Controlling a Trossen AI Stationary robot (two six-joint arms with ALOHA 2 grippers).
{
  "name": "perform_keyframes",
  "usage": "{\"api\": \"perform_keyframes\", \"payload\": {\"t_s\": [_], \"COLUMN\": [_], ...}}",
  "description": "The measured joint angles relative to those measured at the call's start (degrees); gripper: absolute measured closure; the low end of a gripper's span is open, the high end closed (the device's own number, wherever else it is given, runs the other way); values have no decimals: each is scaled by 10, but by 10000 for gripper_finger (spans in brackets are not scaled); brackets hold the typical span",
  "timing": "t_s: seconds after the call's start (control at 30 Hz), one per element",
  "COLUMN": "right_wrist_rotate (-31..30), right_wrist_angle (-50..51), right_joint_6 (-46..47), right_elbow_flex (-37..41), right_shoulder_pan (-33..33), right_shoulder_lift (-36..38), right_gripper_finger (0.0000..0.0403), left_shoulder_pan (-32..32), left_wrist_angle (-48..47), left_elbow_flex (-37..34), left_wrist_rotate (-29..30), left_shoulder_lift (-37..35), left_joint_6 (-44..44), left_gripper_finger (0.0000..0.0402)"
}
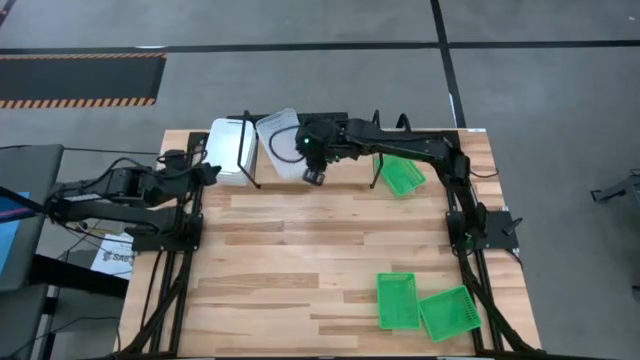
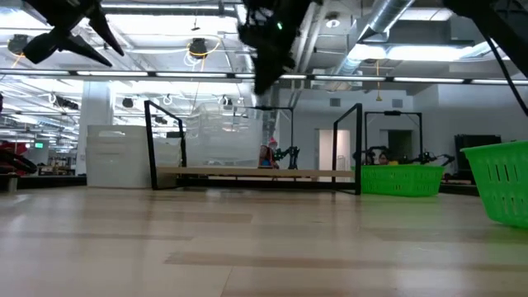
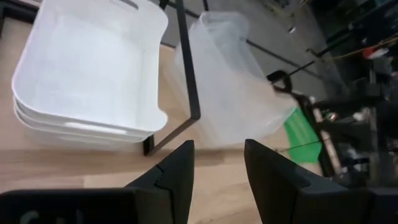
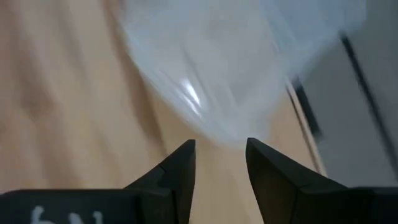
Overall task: Stack baskets on shelf by color
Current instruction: Stack the transparent bin on top of the transparent bins on the shelf
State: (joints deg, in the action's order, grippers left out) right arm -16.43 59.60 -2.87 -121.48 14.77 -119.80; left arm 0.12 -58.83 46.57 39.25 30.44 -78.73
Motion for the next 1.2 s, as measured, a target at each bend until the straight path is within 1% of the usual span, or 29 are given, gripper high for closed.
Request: {"api": "perform_keyframes", "payload": {"t_s": [0.07,0.2,0.4,0.6,0.7,0.83,1.03,1.1,1.2], "right_wrist_rotate": [-15,-18,-12,23,44,72,137,148,172], "right_wrist_angle": [26,74,58,10,9,-5,-78,-65,-40], "right_joint_6": [5,37,37,31,30,18,-21,-24,-54], "right_elbow_flex": [1,0,8,7,10,9,7,-8,-49], "right_shoulder_pan": [7,21,35,39,32,17,-9,-17,-26], "right_shoulder_lift": [-8,-14,-22,-59,-72,-77,-78,-78,-78], "right_gripper_finger": [240,240,240,240,240,240,240,240,240], "left_shoulder_pan": [0,0,0,0,0,0,0,0,0], "left_wrist_angle": [-2,-3,-4,-6,-8,-9,-9,-10,-15], "left_elbow_flex": [0,0,0,0,0,0,0,0,0], "left_wrist_rotate": [-10,-14,2,1,-5,-6,8,10,9], "left_shoulder_lift": [9,23,25,26,26,26,26,26,26], "left_joint_6": [0,-2,-9,-11,-13,-14,-15,-15,-15], "left_gripper_finger": [274,274,274,274,274,274,274,274,274]}}
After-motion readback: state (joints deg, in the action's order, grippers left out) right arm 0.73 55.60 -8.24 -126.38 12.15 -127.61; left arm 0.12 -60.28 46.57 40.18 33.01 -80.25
